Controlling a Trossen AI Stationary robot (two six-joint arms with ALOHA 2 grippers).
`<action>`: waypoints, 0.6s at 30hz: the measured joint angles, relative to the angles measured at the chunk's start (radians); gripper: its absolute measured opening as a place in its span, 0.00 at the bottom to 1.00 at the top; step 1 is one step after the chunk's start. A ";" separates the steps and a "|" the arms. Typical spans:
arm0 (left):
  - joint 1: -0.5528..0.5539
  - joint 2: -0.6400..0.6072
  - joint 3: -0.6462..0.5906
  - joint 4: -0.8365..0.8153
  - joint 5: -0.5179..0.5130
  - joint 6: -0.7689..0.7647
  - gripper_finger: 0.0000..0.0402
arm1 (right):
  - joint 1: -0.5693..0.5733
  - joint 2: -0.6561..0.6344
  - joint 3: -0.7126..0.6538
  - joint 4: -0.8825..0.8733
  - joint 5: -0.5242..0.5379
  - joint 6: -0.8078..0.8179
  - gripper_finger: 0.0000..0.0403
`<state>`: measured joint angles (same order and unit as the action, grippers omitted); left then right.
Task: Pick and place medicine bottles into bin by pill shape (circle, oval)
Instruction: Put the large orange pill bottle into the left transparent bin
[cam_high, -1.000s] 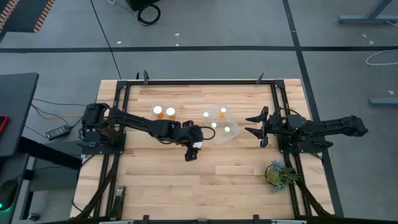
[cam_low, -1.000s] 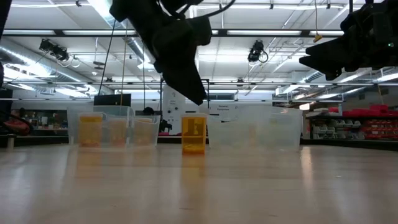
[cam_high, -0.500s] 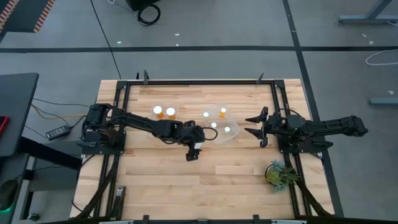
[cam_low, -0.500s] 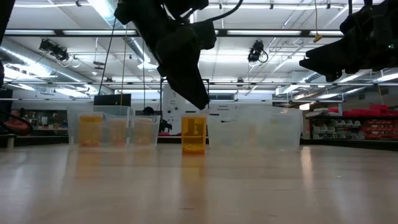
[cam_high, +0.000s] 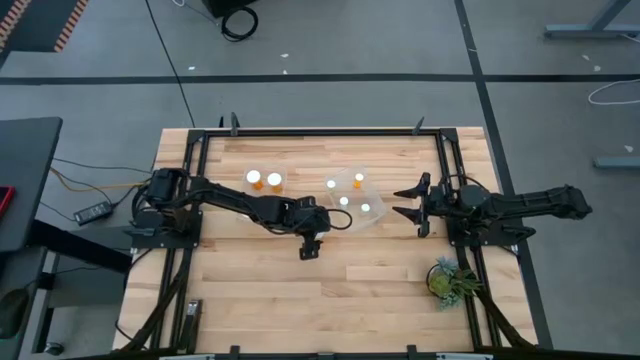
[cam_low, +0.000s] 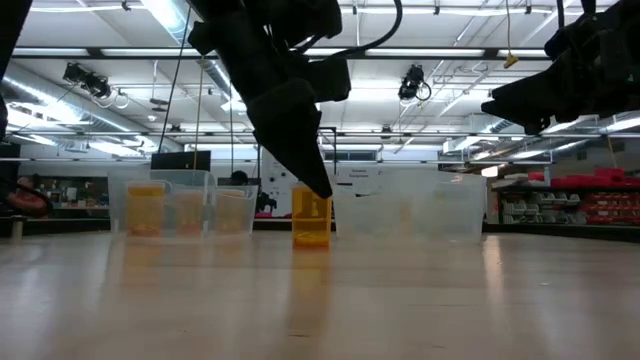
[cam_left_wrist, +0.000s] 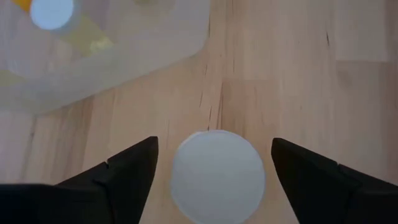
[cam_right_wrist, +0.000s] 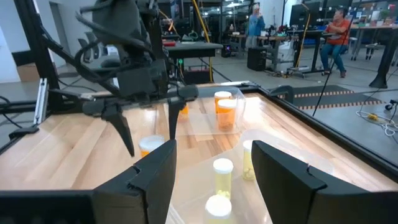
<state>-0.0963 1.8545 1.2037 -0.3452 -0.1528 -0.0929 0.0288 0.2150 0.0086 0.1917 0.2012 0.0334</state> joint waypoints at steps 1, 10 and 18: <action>0.000 0.000 0.000 0.002 0.000 0.000 0.79 | 0.000 0.000 0.000 -0.005 0.000 0.000 0.54; 0.000 0.000 0.000 -0.001 0.000 0.000 0.66 | 0.000 0.001 0.000 -0.010 0.000 0.000 0.54; 0.004 -0.002 0.000 -0.006 0.001 -0.001 0.53 | 0.000 0.001 0.000 -0.011 0.000 0.000 0.54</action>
<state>-0.0924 1.8522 1.2041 -0.3507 -0.1515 -0.0943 0.0288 0.2161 0.0086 0.1810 0.2012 0.0334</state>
